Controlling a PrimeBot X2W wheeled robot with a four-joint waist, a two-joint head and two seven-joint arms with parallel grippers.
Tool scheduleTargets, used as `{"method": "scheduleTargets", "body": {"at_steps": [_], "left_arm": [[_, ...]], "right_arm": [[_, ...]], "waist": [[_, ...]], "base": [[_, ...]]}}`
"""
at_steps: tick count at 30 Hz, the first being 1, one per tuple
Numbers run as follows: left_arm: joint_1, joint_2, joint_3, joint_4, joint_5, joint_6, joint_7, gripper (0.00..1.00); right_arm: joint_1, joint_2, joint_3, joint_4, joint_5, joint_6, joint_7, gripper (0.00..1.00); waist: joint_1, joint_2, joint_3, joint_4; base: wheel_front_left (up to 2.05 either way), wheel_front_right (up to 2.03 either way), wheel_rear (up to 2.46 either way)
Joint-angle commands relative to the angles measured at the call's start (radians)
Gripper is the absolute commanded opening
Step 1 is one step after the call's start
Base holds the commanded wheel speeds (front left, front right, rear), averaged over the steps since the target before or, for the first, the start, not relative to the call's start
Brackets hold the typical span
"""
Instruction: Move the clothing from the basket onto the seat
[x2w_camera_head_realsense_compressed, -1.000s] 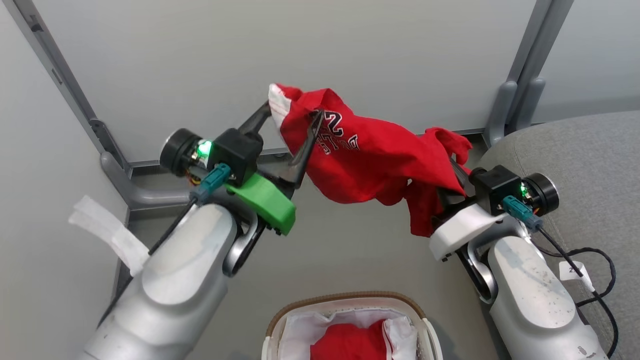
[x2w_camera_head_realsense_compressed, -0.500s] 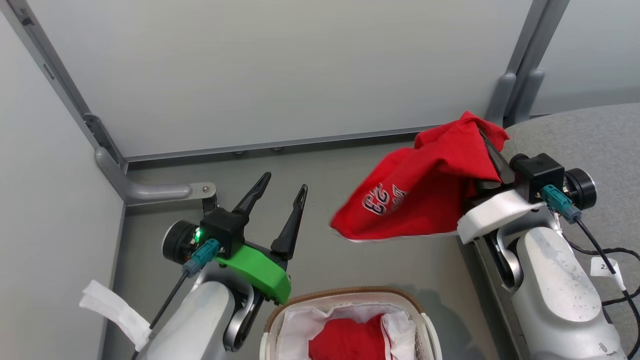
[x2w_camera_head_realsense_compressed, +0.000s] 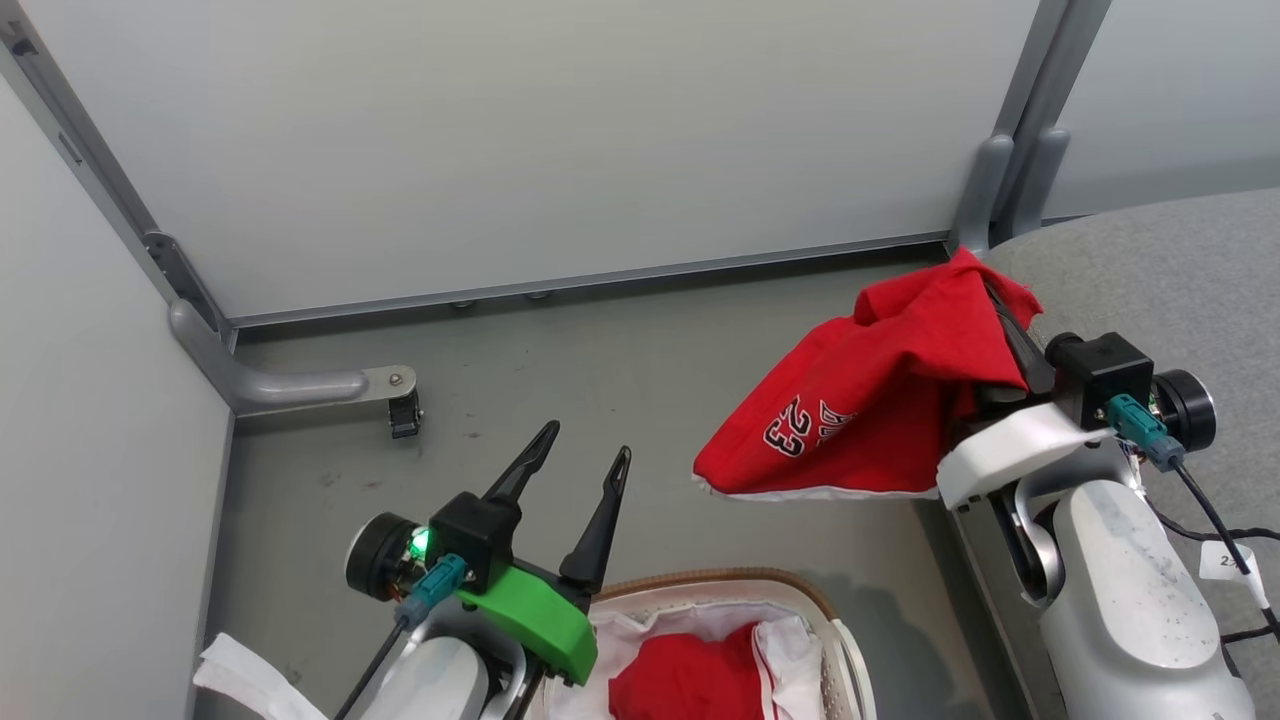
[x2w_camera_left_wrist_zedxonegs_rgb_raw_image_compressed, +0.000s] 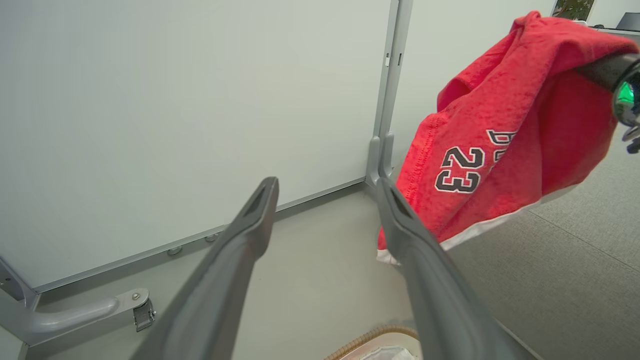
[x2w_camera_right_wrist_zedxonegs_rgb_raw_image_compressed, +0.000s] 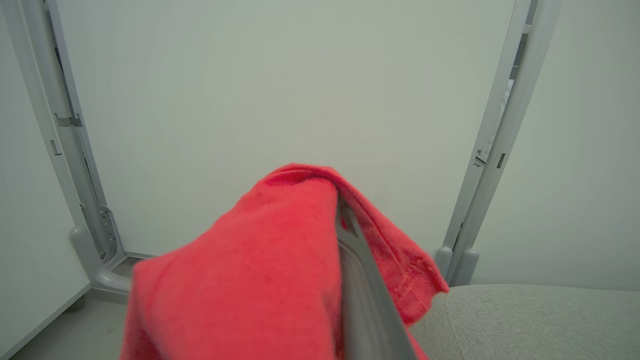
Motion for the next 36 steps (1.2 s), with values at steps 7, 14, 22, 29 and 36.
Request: {"method": "scheduleTargets", "body": {"at_steps": [7, 14, 22, 29, 36], "left_arm": [[0.024, -0.018, 0.024, 0.005, 0.041, -0.013, 0.0, 1.0], [0.033, -0.035, 0.035, -0.007, 0.067, -0.017, 0.0, 1.0], [-0.004, -0.044, 0.024, -0.023, 0.08, -0.023, 0.0, 1.0], [-0.031, -0.046, 0.015, -0.022, 0.101, -0.024, 0.0, 1.0], [-0.058, -0.032, -0.002, -0.014, 0.109, -0.025, 0.0, 1.0]], "right_arm": [[0.014, -0.004, -0.001, 0.004, 0.011, -0.001, -0.002, 0.0], [0.028, -0.004, -0.007, -0.007, 0.004, -0.001, -0.002, 0.0], [0.041, -0.003, -0.036, -0.018, -0.003, -0.001, -0.002, 0.0], [0.039, -0.003, -0.054, -0.028, 0.013, -0.001, -0.002, 0.0], [0.03, -0.003, -0.061, -0.034, 0.031, -0.001, -0.002, 0.0]], "waist": [[0.0, 0.0, 0.003, -0.029], [0.0, 0.0, 0.018, -0.133], [0.0, 0.0, 0.067, -0.305], [0.0, 0.0, 0.121, -0.412], [0.0, 0.0, 0.164, -0.455]], "base": [[0.0, 0.0, 0.0], [0.0, 0.0, 0.0], [0.0, 0.0, 0.0], [0.0, 0.0, 0.0], [0.0, 0.0, 0.0]]}}
